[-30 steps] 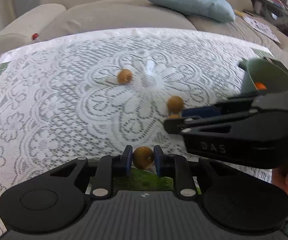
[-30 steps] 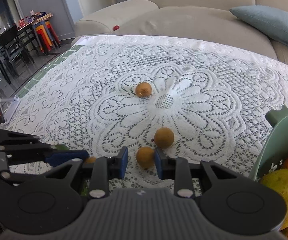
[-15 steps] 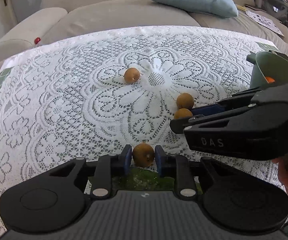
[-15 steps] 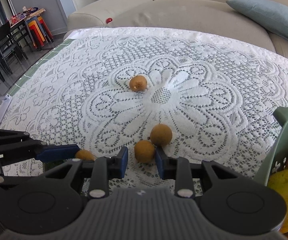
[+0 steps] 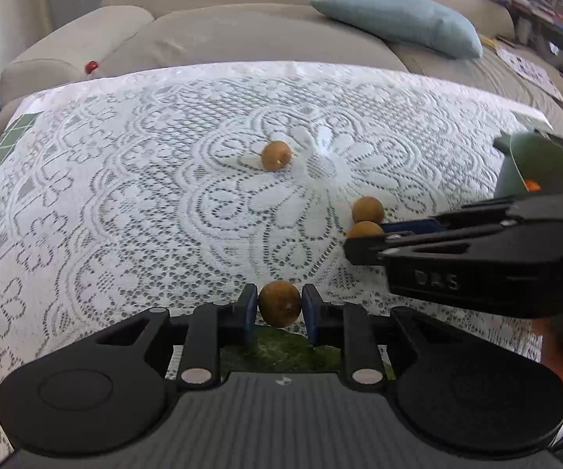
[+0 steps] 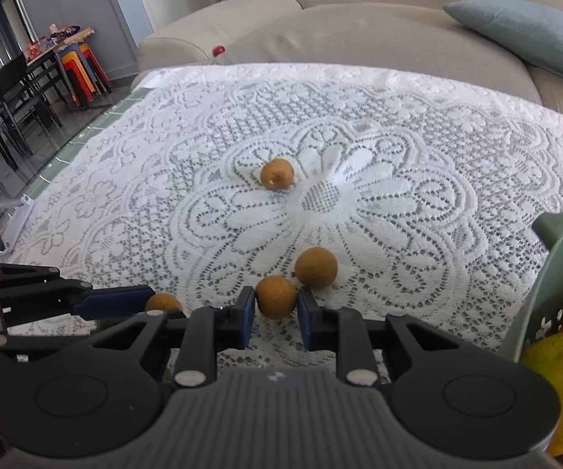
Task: Organize fruits
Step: 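Carry both kiwis over the green colander and lower them in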
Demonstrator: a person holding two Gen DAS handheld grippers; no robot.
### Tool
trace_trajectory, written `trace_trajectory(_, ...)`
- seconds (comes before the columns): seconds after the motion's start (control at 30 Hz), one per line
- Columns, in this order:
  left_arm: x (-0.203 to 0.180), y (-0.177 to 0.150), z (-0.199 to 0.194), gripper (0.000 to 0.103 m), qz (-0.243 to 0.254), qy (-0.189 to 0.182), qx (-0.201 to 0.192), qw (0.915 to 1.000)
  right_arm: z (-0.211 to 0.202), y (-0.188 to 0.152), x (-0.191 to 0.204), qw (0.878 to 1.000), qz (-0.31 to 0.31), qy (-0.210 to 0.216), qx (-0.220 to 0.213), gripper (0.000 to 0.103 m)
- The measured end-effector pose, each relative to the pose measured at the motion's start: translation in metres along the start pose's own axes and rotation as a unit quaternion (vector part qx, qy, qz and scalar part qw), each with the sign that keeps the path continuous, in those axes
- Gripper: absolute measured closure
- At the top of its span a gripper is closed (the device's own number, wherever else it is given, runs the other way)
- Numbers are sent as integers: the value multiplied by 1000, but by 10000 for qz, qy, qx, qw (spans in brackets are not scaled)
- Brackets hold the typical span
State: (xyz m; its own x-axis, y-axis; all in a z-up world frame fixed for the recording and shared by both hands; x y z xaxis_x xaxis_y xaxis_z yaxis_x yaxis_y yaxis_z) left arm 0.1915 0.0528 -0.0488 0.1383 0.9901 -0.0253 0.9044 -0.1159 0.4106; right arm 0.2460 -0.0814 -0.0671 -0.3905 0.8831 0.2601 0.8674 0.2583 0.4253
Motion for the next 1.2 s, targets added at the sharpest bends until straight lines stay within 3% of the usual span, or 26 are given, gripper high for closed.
trace_trajectory(0.3,7,0,-31,76,-718,-141,-550,9958,-45,-9,1,9984,-242,38,-510,83)
trace_trajectory(0.5,-15,7,-52,76,-844,-662,-942,9898,-78,-19,-11,9956,-365,-105,-857,83)
trace_trajectory(0.87,-93,19,-60,76,-461,-1588,-1130,9797,-125,-51,-62,9927,-275,-620,-1001,83)
trace_trajectory(1.2,-153,24,-44,76,-105,-1831,-916,9788,-140,-72,-113,9913,22,-964,-896,83)
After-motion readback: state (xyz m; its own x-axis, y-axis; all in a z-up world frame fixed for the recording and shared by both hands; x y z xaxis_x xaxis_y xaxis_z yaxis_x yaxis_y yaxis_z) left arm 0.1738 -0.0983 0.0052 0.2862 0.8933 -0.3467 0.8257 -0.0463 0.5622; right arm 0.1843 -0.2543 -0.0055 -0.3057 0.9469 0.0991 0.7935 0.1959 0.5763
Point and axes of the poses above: each gripper's, at about its wrist camera, not at the fingertips, and z roughly the way its jaws point, x to its left, y to its top, the point moved 4 cm from there along z, roughly the way its jaws point, and after that the axes turned 12 degrees about x, right-handed, at the moved point
